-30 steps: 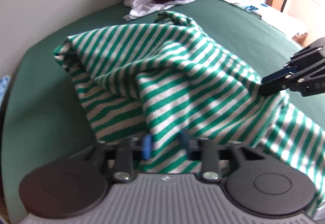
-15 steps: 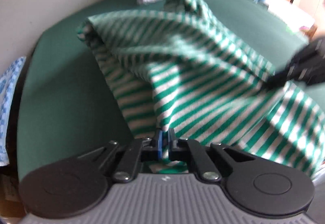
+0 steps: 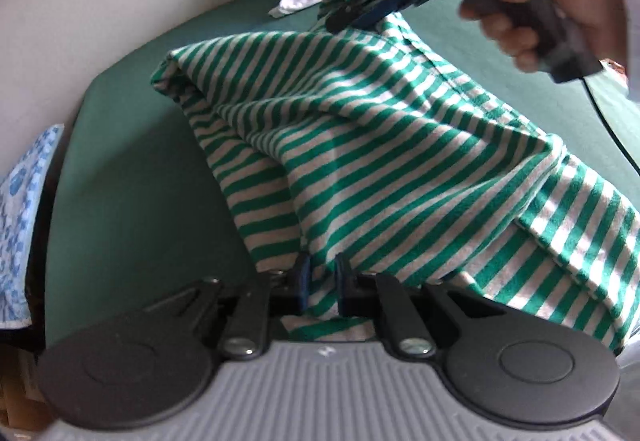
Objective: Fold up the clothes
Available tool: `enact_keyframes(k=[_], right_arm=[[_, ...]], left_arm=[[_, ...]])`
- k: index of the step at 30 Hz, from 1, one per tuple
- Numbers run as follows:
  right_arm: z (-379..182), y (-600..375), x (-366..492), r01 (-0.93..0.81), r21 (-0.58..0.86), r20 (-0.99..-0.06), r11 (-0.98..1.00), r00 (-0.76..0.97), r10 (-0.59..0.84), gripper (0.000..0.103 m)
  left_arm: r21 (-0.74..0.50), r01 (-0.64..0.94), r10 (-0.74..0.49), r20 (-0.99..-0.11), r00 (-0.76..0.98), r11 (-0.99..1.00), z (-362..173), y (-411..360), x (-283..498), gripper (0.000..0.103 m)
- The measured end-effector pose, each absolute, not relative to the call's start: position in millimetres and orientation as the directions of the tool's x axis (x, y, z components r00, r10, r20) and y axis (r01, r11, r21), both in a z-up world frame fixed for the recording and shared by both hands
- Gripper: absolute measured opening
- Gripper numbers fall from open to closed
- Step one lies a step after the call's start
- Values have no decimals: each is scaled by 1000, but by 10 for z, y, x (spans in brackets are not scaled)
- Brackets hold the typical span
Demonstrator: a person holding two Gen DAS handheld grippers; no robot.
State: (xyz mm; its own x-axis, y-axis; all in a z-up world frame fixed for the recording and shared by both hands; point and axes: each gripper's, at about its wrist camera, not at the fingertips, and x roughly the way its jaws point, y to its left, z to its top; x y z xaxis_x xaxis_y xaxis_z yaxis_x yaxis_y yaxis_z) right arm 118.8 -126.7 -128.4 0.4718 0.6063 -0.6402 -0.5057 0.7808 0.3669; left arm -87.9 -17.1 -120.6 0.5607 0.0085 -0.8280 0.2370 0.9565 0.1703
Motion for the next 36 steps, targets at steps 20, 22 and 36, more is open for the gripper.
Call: enact_keyframes(k=[20,22,36], right_arm=[[-1098,-1151,1437,-547,474,-522,690,456,721,38],[-1197,-928,1568,-550,423,-563,720,462,685,38],[-1260,-1011,2027,-408,435,-595,802,538,597,7]], left_arm=[[199,240,34,-831,555,950,-1192,-316,-983,8],[198,236,36,-831,554,951,-1182,-327,-993,8],[186,209,45,-839,542,960,-1227,-463,-1123,5]])
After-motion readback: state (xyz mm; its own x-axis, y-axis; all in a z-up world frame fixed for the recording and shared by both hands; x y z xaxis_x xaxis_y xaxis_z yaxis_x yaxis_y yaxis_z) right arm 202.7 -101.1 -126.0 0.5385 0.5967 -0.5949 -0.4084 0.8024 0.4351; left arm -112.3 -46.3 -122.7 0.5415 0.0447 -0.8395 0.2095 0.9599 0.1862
